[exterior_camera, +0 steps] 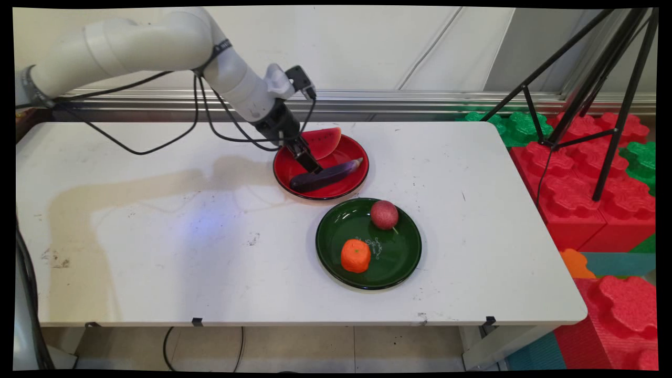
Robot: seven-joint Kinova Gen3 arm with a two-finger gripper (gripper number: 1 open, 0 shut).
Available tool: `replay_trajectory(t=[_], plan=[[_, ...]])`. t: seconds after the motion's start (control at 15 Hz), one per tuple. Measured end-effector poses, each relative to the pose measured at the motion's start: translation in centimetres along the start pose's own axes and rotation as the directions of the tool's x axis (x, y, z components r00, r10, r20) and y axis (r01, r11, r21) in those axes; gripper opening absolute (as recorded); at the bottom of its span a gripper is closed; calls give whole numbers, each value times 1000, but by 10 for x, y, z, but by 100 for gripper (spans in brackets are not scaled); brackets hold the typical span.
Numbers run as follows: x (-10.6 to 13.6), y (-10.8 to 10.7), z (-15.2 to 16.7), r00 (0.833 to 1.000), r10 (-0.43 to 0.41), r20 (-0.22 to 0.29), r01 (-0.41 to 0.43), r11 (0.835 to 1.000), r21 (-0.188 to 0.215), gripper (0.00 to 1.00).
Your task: Pick up the eggplant from the red plate
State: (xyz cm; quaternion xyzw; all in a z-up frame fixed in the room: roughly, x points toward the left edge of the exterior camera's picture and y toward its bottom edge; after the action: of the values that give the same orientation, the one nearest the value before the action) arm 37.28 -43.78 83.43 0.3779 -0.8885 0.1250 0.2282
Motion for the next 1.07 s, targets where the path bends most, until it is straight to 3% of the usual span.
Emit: replay_trajectory(t=[1.07], plan=[[17, 4, 54, 997, 10, 72, -7, 999, -37, 100]])
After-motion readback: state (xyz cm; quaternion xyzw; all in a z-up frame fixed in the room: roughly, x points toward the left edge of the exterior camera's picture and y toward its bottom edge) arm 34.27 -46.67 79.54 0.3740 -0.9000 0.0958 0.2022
